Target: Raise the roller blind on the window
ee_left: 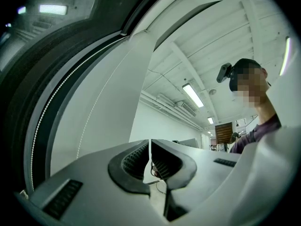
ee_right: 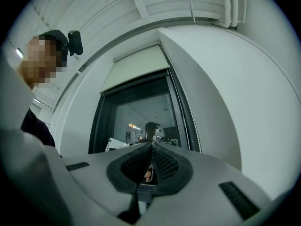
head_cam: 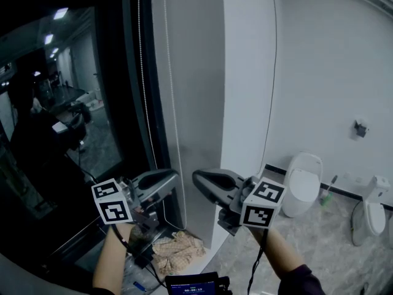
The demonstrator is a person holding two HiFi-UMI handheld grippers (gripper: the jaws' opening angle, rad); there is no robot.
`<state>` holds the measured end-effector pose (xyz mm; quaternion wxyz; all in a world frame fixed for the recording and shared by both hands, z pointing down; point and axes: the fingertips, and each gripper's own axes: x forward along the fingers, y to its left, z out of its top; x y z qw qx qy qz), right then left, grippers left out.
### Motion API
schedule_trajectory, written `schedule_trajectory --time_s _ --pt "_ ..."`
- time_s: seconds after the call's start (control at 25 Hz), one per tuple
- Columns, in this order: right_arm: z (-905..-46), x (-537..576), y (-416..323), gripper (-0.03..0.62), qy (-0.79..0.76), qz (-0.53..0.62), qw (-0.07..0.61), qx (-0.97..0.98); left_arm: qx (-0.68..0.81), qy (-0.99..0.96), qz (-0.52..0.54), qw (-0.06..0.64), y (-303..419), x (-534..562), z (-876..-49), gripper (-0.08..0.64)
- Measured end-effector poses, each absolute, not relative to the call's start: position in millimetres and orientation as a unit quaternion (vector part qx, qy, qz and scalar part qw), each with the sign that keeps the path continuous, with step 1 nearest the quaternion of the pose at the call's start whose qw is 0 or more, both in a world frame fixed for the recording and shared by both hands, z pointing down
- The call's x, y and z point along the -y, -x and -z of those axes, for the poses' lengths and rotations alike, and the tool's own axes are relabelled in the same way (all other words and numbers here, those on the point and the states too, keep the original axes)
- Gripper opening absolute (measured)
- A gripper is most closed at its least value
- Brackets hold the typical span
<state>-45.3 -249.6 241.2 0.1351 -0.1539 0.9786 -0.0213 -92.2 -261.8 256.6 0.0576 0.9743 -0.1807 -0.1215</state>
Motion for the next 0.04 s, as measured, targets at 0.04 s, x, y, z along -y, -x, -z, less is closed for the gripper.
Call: schedule_trajectory --time_s 0.04 --pt "-241.1 250.2 45.4 0.009 0.154 0.022 0.135 -0.979 0.181 -0.974 0.121 0.058 92.2 262.2 -256.7 0.012"
